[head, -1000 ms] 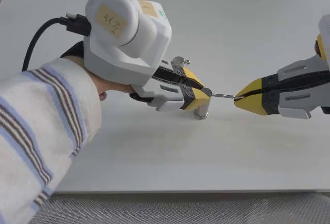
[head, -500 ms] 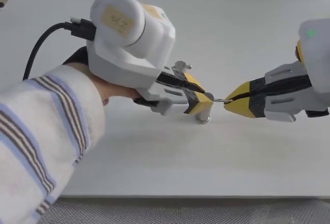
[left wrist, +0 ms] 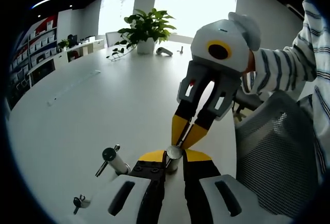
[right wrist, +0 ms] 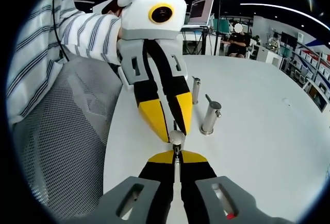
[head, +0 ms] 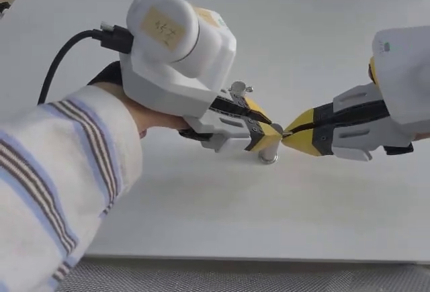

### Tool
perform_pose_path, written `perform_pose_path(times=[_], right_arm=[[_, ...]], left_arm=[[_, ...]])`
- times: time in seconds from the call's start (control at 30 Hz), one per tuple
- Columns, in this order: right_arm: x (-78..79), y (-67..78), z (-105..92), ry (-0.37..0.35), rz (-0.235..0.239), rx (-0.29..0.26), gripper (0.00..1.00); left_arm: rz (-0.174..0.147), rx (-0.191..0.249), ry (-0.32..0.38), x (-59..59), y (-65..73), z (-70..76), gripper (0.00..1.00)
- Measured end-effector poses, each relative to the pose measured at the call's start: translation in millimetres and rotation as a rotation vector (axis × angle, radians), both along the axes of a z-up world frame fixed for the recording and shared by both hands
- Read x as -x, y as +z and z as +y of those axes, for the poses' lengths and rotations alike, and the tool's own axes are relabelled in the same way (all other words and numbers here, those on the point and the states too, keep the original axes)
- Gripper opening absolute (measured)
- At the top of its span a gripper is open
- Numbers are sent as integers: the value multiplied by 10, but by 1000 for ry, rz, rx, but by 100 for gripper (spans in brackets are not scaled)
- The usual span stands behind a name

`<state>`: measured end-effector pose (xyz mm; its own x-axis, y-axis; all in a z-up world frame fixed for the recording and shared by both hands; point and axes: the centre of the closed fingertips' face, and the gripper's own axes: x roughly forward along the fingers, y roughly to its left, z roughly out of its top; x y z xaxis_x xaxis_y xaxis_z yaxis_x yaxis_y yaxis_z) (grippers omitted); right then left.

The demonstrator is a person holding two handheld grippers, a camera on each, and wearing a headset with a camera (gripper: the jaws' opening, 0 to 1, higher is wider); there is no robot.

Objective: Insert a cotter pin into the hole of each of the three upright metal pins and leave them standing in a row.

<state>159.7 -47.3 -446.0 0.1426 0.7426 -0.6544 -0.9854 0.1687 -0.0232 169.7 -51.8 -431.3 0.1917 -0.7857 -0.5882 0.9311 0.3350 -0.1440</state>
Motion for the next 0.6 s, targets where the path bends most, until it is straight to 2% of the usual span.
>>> perform_pose_path(times=[0.23, 0.43, 0.6], right_arm=[[10, 2, -1, 53, -34, 31, 0], [-12, -13, -12, 71, -50, 41, 0], [-7, -18, -3, 90, -69, 77, 0]], left_arm=[[2, 0, 3, 11, 6, -9, 9], [4, -2, 7, 8, 7, -6, 9], [3, -5, 8, 12, 6, -3, 9]])
